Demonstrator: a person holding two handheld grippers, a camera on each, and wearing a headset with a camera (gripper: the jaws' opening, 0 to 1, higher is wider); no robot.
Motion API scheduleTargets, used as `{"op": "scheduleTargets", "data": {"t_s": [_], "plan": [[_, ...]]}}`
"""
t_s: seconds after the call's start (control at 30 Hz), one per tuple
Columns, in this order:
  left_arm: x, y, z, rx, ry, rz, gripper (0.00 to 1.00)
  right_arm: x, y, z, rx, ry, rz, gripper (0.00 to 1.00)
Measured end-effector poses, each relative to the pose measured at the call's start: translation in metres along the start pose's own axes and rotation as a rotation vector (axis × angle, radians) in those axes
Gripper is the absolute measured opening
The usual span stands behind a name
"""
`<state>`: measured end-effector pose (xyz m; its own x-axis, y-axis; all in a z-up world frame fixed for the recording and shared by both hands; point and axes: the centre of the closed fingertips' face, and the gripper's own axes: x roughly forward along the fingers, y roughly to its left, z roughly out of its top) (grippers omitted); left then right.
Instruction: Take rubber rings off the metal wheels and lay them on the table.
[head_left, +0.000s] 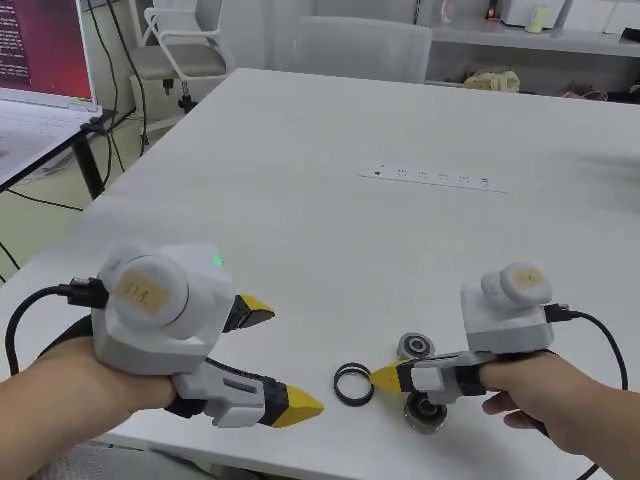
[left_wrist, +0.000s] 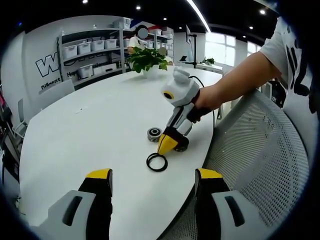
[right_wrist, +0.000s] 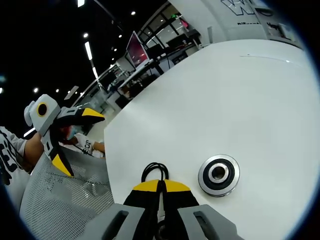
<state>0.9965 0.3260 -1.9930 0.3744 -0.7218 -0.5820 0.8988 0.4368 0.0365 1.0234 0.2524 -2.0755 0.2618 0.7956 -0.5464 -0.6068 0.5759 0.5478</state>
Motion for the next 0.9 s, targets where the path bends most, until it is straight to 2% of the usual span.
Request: {"op": "scheduleTargets", "data": {"t_s": [0.9], "plan": [[0.0002,-0.0008,-0.0025,0.006,0.009,-0.005,0.64,-0.0015,0.0011,0.0043,-0.026,-0.02,0.0,0.03]]}}
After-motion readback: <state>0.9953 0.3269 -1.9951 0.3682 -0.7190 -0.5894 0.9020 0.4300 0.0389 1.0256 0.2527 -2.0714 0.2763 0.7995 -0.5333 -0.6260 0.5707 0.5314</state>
